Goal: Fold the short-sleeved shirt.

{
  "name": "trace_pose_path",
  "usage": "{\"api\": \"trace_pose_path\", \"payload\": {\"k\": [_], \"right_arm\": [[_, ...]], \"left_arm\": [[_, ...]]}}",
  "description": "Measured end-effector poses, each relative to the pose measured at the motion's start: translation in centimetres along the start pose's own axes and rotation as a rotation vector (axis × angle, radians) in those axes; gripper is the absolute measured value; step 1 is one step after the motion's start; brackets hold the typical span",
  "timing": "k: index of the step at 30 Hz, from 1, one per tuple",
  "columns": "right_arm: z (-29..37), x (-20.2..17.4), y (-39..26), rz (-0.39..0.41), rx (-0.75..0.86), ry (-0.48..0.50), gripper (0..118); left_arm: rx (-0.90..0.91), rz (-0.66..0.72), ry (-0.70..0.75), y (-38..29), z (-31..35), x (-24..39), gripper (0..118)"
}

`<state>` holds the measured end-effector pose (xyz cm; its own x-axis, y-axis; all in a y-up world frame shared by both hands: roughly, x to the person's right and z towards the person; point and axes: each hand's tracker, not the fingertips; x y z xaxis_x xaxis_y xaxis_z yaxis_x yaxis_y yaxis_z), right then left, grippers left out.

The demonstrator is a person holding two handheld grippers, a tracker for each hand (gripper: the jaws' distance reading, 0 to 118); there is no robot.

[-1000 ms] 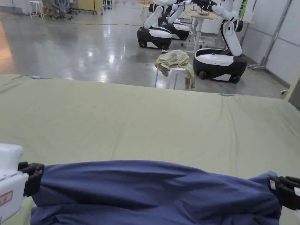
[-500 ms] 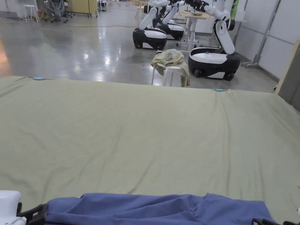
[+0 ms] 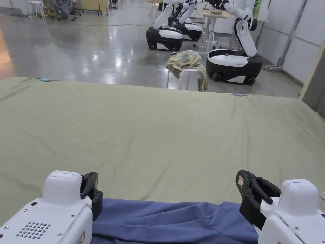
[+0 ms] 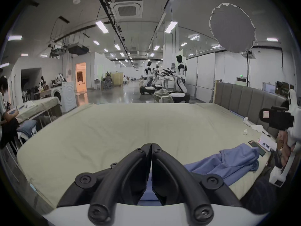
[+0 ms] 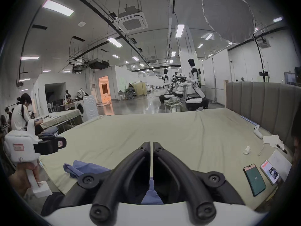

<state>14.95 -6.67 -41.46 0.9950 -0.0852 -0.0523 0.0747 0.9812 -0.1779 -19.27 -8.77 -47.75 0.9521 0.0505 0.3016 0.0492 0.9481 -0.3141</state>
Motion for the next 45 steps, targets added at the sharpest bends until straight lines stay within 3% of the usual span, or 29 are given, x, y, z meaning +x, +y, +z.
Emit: {"api": "trace_pose_path", "payload": {"k": [3, 4, 6, 7, 14, 16, 18, 21, 24, 28, 29, 30, 32, 34, 35, 42, 45], "right_arm": [[-0.1, -0.5, -0.1, 0.009, -0.016, 0.024, 4], [-0.1, -0.7, -0.1, 0.029, -0.022, 0.024, 5], [-0.3, -0.8, -0.3, 0.032, -0.036, 0.026, 5], [-0.4, -0.9, -0.5, 0.029, -0.043, 0.029, 5], [-1.7, -2.4, -3.0, 0.005, -0.129, 0.04, 5], [-2.2, -3.0, -3.7, -0.009, -0.153, 0.04, 5], [-2.7, -3.7, -4.2, -0.011, -0.174, 0.037, 5], [-3.2, -4.3, -4.5, -0.008, -0.194, 0.028, 5], [-3.9, -4.6, -4.5, 0.0, -0.214, 0.008, 5], [-4.7, -4.9, -4.2, 0.006, -0.232, -0.017, 5], [-4.8, -5.0, -4.1, 0.008, -0.233, -0.022, 5], [-4.9, -5.1, -4.0, 0.009, -0.233, -0.025, 5], [-5.2, -5.4, -3.9, 0.009, -0.232, -0.028, 5], [-5.4, -5.6, -3.8, 0.007, -0.231, -0.024, 5], [-5.5, -5.7, -3.8, 0.006, -0.23, -0.019, 5], [-4.5, -6.0, -3.6, 0.003, -0.205, 0.02, 5], [-3.5, -5.6, -3.5, 0.003, -0.186, 0.036, 5]], "left_arm": [[0.007, 0.008, 0.038, 0.0, 0.9, -1.9, 8], [0.002, 0.019, 0.069, 0.2, 1.3, -3.1, 21], [-0.054, 0.042, 0.117, 0.4, 1.8, -6.2, 70], [-0.12, 0.062, 0.098, 0.4, 1.8, -7.5, 77], [-0.421, 0.503, -0.132, -2.7, 1.7, -20.9, 77], [-0.505, 0.639, -0.266, -4.9, 0.3, -23.6, 77], [-0.59, 0.869, -0.442, -8.1, -2.0, -26.6, 77], [-0.633, 1.036, -0.587, -11.8, -4.9, -27.2, 77], [-0.639, 1.1, -0.716, -14.4, -8.5, -25.7, 77], [-0.597, 1.072, -0.912, -15.3, -13.2, -21.5, 76], [-0.609, 1.077, -0.878, -15.1, -14.0, -20.6, 76], [-0.611, 1.078, -0.873, -14.8, -14.6, -19.9, 68], [-0.651, 1.023, -0.751, -14.3, -15.1, -20.9, 10], [-0.754, 0.766, -0.495, -13.5, -14.8, -20.3, 9], [-0.676, 0.842, -0.619, -13.0, -14.6, -20.0, 9], [-0.588, 0.445, -0.183, -5.2, -9.5, -20.3, 9], [-0.578, 0.278, -0.08, -3.1, -8.3, -17.7, 9]]}}
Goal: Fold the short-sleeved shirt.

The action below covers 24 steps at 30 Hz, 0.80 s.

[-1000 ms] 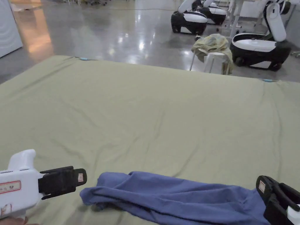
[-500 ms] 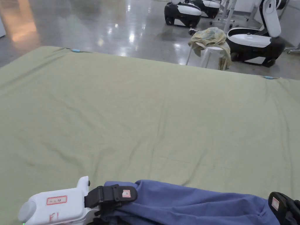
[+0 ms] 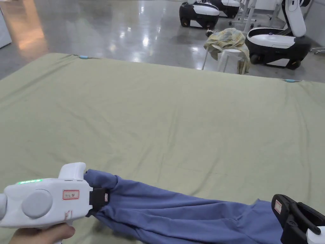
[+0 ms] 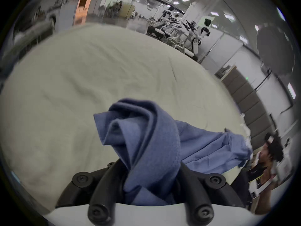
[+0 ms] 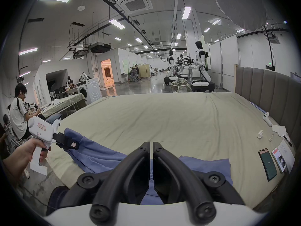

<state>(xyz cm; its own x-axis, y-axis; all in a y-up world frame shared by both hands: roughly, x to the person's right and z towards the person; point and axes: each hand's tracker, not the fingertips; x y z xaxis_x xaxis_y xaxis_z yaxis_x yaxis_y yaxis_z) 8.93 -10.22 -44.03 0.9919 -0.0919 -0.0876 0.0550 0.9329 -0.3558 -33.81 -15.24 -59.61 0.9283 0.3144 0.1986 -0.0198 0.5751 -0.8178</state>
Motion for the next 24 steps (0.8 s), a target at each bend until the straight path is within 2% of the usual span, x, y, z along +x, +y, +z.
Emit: {"api": "trace_pose_path", "payload": {"k": [4, 8, 10, 12, 14, 16, 18, 20, 24], "right_arm": [[1.1, 0.7, 0.3, 0.005, 0.011, -0.023, 5], [2.8, 2.3, 0.3, 0.004, 0.036, -0.028, 5], [3.7, 3.0, 0.2, 0.02, 0.056, -0.03, 5], [4.4, 3.8, 0.2, 0.019, 0.065, -0.034, 5], [5.0, 4.7, 0.2, -0.013, 0.071, -0.03, 5], [5.3, 5.4, 0.0, -0.042, 0.082, -0.02, 5], [5.4, 5.9, 0.1, -0.044, 0.08, -0.017, 5], [5.5, 6.2, 0.2, -0.045, 0.086, -0.009, 5], [6.1, 6.9, 0.3, -0.066, 0.098, -0.006, 5]], "left_arm": [[0.047, -0.215, 0.052, 0.4, 1.0, 8.2, 9], [0.038, -0.41, 0.064, -0.5, -2.1, 18.1, 10], [-0.022, -0.428, 0.023, -1.5, -5.3, 21.4, 10], [-0.023, -0.415, 0.084, -2.4, -8.8, 23.2, 10], [-0.099, -0.397, 0.121, -3.0, -11.6, 22.9, 12], [-0.124, -0.343, 0.075, -3.2, -12.6, 22.4, 44], [-0.121, -0.287, -0.061, -2.6, -11.3, 22.1, 67], [-0.11, -0.249, -0.182, -1.7, -8.7, 21.8, 68], [0.142, -0.207, -0.296, -0.2, -1.3, 19.6, 68]]}}
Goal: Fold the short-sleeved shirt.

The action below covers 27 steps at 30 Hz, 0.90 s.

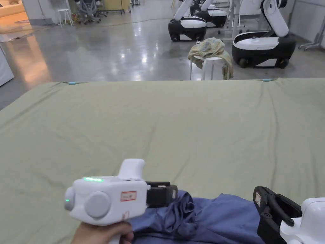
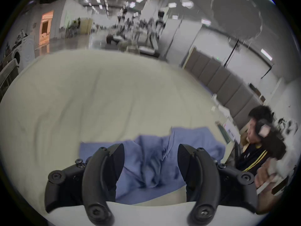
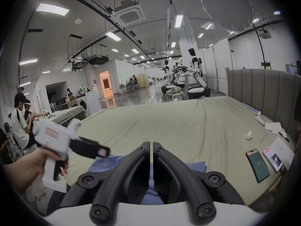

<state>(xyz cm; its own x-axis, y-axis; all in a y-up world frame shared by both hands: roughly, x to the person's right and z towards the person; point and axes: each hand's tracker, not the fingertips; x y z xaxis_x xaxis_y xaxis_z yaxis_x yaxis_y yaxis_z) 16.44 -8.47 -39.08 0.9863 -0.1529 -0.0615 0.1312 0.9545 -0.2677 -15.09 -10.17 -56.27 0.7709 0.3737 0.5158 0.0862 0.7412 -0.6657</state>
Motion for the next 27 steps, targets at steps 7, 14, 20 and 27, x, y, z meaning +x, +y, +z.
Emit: {"api": "trace_pose_path", "payload": {"k": [7, 14, 20, 27], "right_arm": [[-0.2, 1.3, -0.6, -0.044, -0.012, -0.029, 5], [-0.1, 1.9, -0.8, -0.022, -0.049, -0.071, 5], [-0.3, 2.1, -0.7, -0.025, -0.064, -0.083, 5], [-1.0, 0.0, -1.2, 0.013, -0.081, -0.048, 5]], "left_arm": [[-0.074, 0.218, 0.003, -3.3, -1.8, -4.0, 28], [-0.19, 0.215, -0.1, -7.2, -10.7, 0.7, 9], [-0.173, 0.236, -0.086, -7.0, -9.2, 0.8, 9], [-0.01, 0.107, 0.049, -5.8, 0.7, -2.3, 68]]}}
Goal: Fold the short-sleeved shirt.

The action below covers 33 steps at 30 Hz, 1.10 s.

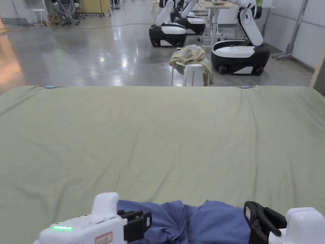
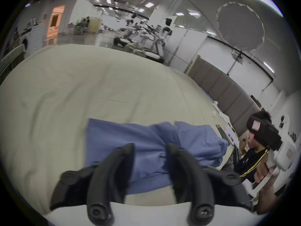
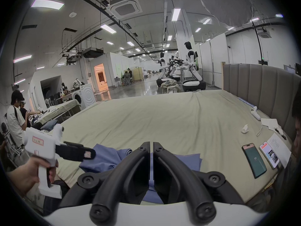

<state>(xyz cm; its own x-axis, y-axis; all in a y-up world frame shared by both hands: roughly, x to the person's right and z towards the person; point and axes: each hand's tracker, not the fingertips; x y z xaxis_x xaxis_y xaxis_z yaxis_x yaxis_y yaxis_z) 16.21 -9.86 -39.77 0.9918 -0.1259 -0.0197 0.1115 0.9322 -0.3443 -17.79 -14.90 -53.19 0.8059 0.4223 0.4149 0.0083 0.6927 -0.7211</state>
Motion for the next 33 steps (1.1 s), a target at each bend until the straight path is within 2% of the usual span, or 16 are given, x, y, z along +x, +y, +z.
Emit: {"api": "trace_pose_path", "payload": {"k": [1, 4, 7, 9, 11, 14, 17, 19, 22, 23, 24, 25, 26, 27, 30, 33], "right_arm": [[-0.2, -0.4, -0.1, -0.006, -0.008, 0.013, 5], [-0.6, -1.6, -0.5, -0.008, -0.028, 0.038, 5], [-1.1, -2.8, -0.9, 0.014, -0.046, 0.054, 5], [-1.6, -3.5, -1.1, 0.016, -0.059, 0.061, 5], [-2.1, -4.0, -1.1, 0.014, -0.07, 0.065, 5], [-2.7, -4.7, -1.0, 0.037, -0.087, 0.06, 5], [-3.0, -5.1, -0.6, 0.062, -0.092, 0.049, 5], [-3.4, -5.2, -0.4, 0.071, -0.099, 0.035, 5], [-3.6, -4.9, -0.1, 0.065, -0.101, 0.013, 5], [-3.8, -4.8, 0.0, 0.058, -0.104, 0.007, 5], [-3.8, -4.7, 0.0, 0.054, -0.107, 0.004, 5], [-3.8, -4.6, 0.0, 0.053, -0.11, 0.0, 5], [-3.8, -4.6, -0.1, 0.056, -0.112, -0.003, 5], [-3.7, -4.6, 0.0, 0.062, -0.112, -0.004, 5], [-3.1, -4.5, 0.2, 0.079, -0.107, -0.003, 5], [-2.1, -4.0, 0.3, 0.083, -0.085, -0.003, 5]], "left_arm": [[0.017, 0.034, 0.007, 0.2, 0.9, -1.0, 79], [0.04, 0.128, -0.044, 1.5, 3.6, -4.5, 79], [-0.038, 0.337, -0.147, 2.4, 5.0, -9.8, 79], [-0.12, 0.42, -0.205, 1.8, 4.4, -13.8, 79], [-0.195, 0.496, -0.318, 0.5, 3.0, -15.4, 79], [-0.304, 0.706, -0.54, -2.1, -0.3, -18.2, 79], [-0.322, 0.693, -0.548, -3.2, -3.5, -16.2, 78], [-0.269, 0.708, -0.694, -2.7, -6.1, -16.5, 78], [-0.267, 0.725, -0.677, -2.5, -8.9, -14.0, 73], [-0.275, 0.681, -0.65, -2.2, -9.6, -13.7, 56], [-0.296, 0.645, -0.547, -2.0, -9.8, -12.9, 14], [-0.331, 0.633, -0.401, -2.0, -9.9, -12.2, 12], [-0.326, 0.655, -0.339, -2.0, -9.5, -12.1, 12], [-0.298, 0.678, -0.426, -1.7, -9.0, -12.1, 12], [-0.267, 0.555, -0.286, 0.1, -5.9, -11.6, 12], [-0.205, 0.535, -0.184, 1.8, -1.1, -13.4, 12]]}}
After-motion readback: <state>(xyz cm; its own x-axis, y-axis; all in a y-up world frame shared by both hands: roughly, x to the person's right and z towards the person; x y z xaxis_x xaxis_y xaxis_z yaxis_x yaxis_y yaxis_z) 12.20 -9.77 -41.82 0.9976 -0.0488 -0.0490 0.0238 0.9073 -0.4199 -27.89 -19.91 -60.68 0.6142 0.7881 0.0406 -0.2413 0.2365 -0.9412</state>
